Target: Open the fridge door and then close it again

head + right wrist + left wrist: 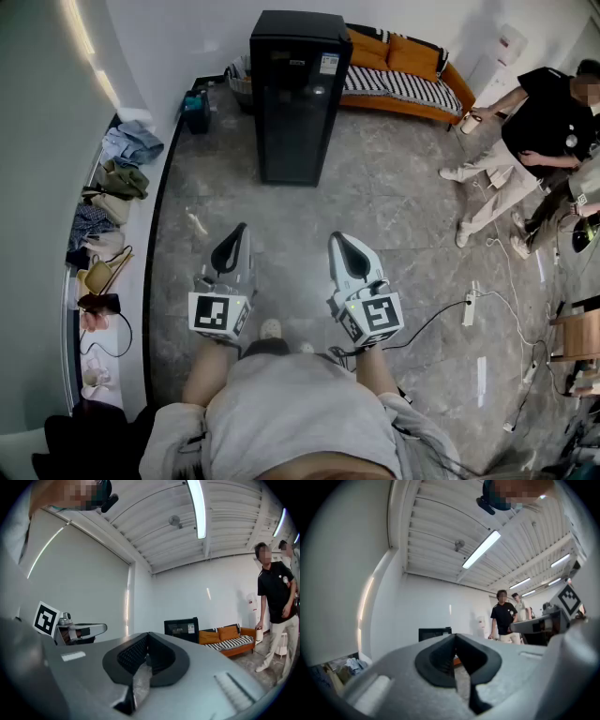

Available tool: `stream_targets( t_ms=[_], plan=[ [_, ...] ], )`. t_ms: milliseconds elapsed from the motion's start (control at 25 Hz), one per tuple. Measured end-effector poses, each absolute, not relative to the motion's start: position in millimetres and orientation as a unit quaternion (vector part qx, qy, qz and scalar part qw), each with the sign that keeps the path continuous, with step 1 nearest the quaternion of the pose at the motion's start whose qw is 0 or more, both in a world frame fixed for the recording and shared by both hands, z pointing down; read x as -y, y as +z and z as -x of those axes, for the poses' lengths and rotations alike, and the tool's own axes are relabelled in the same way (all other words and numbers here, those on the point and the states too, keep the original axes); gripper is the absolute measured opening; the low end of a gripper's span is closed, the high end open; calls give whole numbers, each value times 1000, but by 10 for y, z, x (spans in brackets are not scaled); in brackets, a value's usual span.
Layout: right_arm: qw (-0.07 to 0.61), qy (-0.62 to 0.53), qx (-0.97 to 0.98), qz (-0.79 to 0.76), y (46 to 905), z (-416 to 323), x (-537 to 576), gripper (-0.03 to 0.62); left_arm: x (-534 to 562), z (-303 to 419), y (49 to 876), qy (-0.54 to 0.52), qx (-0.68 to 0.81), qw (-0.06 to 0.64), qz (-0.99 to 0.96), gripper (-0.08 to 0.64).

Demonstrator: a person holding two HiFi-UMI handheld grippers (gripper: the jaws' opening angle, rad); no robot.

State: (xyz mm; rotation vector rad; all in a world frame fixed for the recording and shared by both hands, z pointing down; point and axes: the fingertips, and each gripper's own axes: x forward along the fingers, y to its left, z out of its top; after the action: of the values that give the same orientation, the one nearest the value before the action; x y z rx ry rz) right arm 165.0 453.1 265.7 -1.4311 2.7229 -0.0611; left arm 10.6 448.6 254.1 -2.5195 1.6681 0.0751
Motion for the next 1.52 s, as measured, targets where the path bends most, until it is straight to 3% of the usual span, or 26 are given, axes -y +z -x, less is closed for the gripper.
stream_targets(
  t_ms=[720,1520],
  plan=[
    [49,-31,-881,469,2669,-1423,-4202,2,-4165,72,2572,24,-542,58,838,2],
    [57,-23,-875,480,2687,-749,-3529,2,-3461,805,2585,37,-535,58,842,2]
  ],
)
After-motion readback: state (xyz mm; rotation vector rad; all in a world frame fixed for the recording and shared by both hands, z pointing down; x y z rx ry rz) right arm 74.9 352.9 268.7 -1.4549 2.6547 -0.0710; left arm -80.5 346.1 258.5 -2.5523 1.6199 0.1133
